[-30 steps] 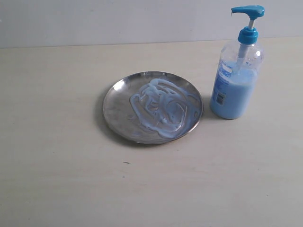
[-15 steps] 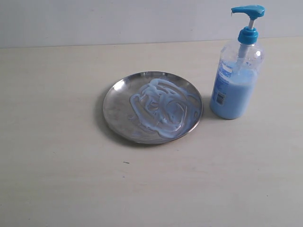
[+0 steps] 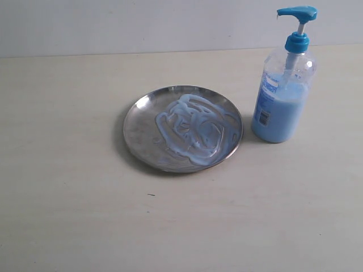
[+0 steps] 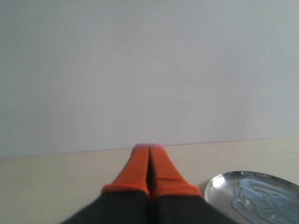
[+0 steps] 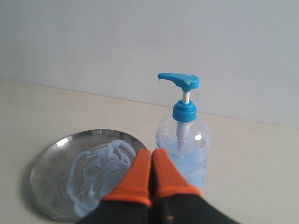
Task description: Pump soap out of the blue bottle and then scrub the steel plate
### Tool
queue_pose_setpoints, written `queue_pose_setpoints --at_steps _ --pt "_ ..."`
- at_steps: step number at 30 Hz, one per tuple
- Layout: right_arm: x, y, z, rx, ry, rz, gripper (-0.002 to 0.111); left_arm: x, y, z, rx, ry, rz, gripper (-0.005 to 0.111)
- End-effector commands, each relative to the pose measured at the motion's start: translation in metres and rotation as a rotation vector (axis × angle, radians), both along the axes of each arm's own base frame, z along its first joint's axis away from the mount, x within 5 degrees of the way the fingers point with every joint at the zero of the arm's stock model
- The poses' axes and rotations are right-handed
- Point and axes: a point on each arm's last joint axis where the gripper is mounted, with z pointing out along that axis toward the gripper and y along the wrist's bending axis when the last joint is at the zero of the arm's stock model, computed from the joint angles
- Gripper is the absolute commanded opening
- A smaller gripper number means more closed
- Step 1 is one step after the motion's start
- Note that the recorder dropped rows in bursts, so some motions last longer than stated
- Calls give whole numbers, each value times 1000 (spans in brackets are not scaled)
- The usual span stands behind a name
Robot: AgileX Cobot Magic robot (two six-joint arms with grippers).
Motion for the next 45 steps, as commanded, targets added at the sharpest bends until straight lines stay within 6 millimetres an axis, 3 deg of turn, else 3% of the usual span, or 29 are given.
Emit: queue_pose_setpoints --at_steps 1,8,28,45 --pt "0 0 0 9 -15 -6 0 0 2 -26 36 28 42 0" --pt "0 0 0 9 -15 -6 0 7 2 -66 49 145 58 0" --pt "0 0 0 11 -15 -6 0 5 4 -79 33 293 78 0" --pt "0 0 0 13 -14 -5 0 4 3 -80 5 309 72 0"
